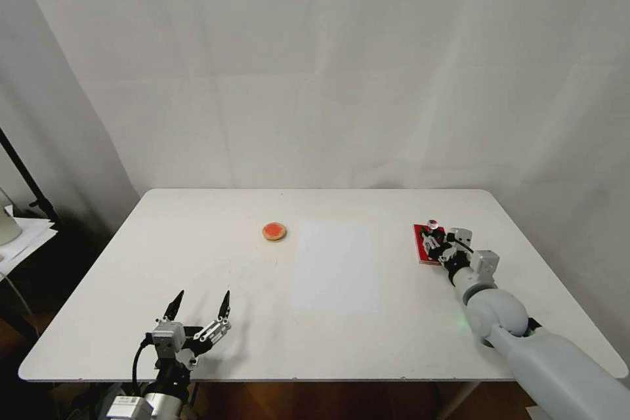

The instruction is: Pick up the stamp from the ink pad and place it onto another ink pad.

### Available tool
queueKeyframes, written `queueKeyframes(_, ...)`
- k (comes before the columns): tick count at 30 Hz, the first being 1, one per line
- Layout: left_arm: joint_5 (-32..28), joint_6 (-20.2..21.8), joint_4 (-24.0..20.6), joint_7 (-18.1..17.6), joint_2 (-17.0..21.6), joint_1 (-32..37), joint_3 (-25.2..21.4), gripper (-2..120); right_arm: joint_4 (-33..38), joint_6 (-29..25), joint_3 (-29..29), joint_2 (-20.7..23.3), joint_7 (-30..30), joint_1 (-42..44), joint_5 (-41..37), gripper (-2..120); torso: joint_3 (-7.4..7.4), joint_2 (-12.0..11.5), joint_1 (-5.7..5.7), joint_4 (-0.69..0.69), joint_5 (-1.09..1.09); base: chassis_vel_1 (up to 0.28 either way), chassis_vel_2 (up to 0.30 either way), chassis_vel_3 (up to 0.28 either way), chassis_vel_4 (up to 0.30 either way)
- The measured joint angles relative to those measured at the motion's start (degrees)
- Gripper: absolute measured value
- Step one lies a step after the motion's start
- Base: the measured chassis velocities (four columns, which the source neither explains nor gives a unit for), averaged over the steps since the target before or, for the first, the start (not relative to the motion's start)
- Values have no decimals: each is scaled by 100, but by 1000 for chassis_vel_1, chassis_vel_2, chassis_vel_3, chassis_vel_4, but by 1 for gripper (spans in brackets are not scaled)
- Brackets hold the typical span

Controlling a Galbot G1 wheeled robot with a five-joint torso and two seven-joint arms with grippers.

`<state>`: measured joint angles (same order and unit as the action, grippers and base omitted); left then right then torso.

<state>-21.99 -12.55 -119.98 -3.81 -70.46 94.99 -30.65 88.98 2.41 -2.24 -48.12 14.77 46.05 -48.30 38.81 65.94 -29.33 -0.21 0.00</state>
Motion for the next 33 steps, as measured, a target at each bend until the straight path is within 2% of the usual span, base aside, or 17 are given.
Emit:
queueKeyframes(1, 0, 0, 0, 0, 0, 0, 0, 100, 1, 5, 7, 5, 1, -1, -1, 8, 0, 0, 0, 0, 0, 0, 0, 0, 0)
queueKeyframes(14, 0, 0, 0, 0, 0, 0, 0, 100, -17, 78, 13, -10, -12, -22, -68, 9, 0, 1, 0, 0, 1, 0, 0, 0, 0)
queueKeyframes(16, 0, 0, 0, 0, 0, 0, 0, 100, 156, 93, -32, 56, -44, -48, -85, 9, 1, 0, -1, 0, 6, 0, 0, 0, 0)
queueKeyframes(19, 0, 0, 0, 0, 0, 0, 0, 100, 446, 101, -42, 185, -78, -124, -88, 9, 0, 0, 0, 0, -3, 0, 0, 0, 0)
queueKeyframes(22, 0, 0, 0, 0, 0, 0, 0, 100, 730, 112, 68, 298, -140, -254, -91, 9, 1, 0, 0, 0, 2, 0, 0, 0, 0)
queueKeyframes(24, 0, 0, 0, 0, 0, -1, 0, 100, 946, 114, 386, 363, -258, -492, -91, 9, 0, 1, 0, -1, -4, 0, 0, 0, 0)
queueKeyframes(26, 0, 0, 0, 0, 0, -1, 0, 100, 1030, 93, 889, 351, -431, -828, -85, 9, 0, 0, 0, 0, 2, 0, 0, 0, 0)
queueKeyframes(27, 0, 0, 0, 0, 0, 1, 0, 100, 1029, 57, 1145, 317, -518, -1017, -73, 9, 1, 0, 0, 1, 2, 0, 0, 0, 0)
queueKeyframes(28, 0, 0, 0, 0, 0, 1, 0, 100, 1029, 57, 1145, 317, -518, -1017, -73, 9, 1, 0, 0, 1, 2, 0, 0, 0, 0)
queueKeyframes(29, 0, 0, 0, 0, 0, -1, 0, 100, 1001, 12, 1412, 264, -596, -1204, -32, 9, 0, 0, 0, 1, -3, 0, 0, 0, 0)
queueKeyframes(32, 0, 0, 0, 0, 0, 0, 0, 100, 750, -43, 2157, 3, -725, -1773, 134, 9, 1, 0, -1, 2, 1, 0, 0, 0, 0)
queueKeyframes(33, 0, 0, 0, 0, 0, 0, 0, 100, 750, -43, 2157, 3, -725, -1773, 134, 9, 1, 0, -1, 2, 1, 0, 0, 0, 0)
